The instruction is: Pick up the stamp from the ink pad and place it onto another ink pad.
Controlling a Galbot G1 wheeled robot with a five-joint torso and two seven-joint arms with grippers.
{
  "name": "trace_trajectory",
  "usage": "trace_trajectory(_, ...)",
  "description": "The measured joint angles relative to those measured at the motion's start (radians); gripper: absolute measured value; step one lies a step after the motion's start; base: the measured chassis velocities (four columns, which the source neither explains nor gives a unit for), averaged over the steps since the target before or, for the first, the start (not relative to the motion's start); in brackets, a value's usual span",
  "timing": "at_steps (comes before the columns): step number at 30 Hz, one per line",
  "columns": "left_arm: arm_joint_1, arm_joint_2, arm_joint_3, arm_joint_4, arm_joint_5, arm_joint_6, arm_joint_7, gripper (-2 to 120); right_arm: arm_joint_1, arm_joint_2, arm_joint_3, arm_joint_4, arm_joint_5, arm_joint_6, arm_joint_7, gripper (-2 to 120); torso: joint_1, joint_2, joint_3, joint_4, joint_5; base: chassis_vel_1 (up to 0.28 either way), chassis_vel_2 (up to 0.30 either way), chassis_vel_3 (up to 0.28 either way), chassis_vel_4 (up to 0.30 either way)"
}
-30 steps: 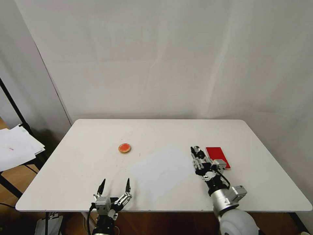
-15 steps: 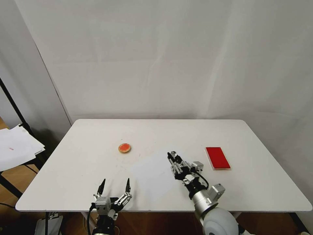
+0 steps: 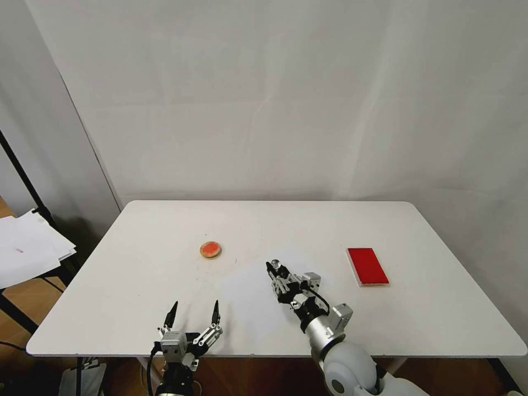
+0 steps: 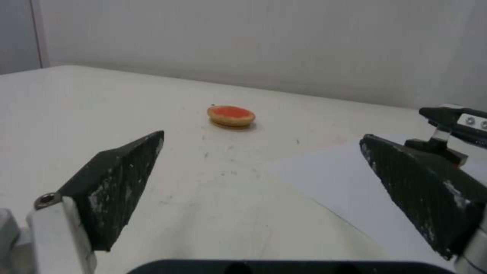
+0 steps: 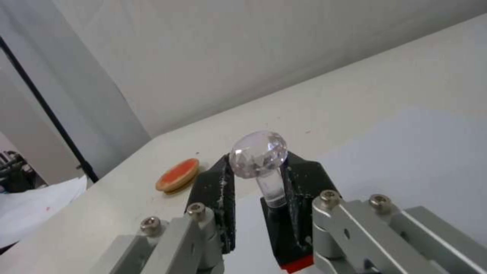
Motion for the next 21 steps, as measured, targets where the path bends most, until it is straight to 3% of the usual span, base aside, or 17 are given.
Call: trace_trajectory(21, 0.0, 0.0, 0.0, 0.0, 0.0, 0.0, 0.0, 102, -0.03, 0.035, -0.009, -0.044, -0.006, 0.007, 0.003, 21, 0.0, 0.0, 0.0, 0.0, 0.0, 0.0, 0.0, 0.0, 0.0)
